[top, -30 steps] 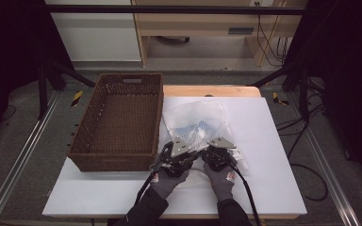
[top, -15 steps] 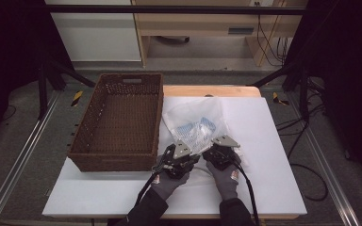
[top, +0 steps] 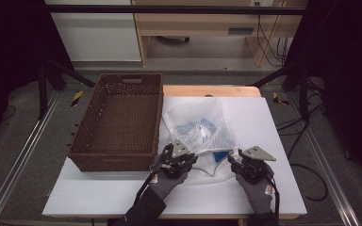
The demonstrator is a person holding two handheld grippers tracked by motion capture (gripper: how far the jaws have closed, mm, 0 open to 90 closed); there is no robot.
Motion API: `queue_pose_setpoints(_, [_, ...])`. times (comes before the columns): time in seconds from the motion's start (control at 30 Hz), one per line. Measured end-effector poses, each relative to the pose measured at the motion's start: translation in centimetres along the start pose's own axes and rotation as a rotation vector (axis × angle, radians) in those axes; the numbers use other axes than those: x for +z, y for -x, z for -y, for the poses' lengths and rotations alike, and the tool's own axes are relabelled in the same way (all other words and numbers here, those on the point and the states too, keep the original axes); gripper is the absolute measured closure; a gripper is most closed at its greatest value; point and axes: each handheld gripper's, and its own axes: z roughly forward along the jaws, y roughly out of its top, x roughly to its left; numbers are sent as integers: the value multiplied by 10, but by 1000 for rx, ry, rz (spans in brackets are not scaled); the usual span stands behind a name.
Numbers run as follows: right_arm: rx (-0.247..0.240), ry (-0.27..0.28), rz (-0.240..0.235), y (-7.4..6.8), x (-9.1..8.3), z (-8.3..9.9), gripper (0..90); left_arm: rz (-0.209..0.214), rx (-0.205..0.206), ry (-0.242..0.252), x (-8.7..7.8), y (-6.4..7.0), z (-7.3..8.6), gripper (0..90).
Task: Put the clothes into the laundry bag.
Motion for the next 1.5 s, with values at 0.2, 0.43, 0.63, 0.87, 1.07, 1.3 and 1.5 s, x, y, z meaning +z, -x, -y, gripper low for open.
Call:
queue_pose_setpoints(0.2, [31, -146, 48, 23, 12, 20, 654, -23, 13, -31, -20, 1, 8, 631])
queue_pose_setpoints(0.43, [66, -176, 17, 30, 1, 27, 885, -90, -23, -111, -24, -4, 43, 602])
queue_pose_setpoints(0.63, [60, -133, -36, 34, -6, 25, 751, -131, -75, -142, -22, -9, 64, 608])
queue_pose_setpoints(0.87, [96, -93, -2, 48, 19, 18, 619, -171, -69, -142, -19, -7, 69, 653])
queue_pose_setpoints(1.07, [89, -128, 15, 46, 23, 19, 829, -214, -58, -164, -17, -3, 65, 749])
queue_pose_setpoints(1.3, [108, -133, -44, 38, -9, 29, 893, -207, -40, -161, -19, -7, 66, 883])
queue_pose_setpoints(1.5, [139, -158, -81, 35, -25, 42, 853, -211, -44, -160, -24, -15, 69, 884])
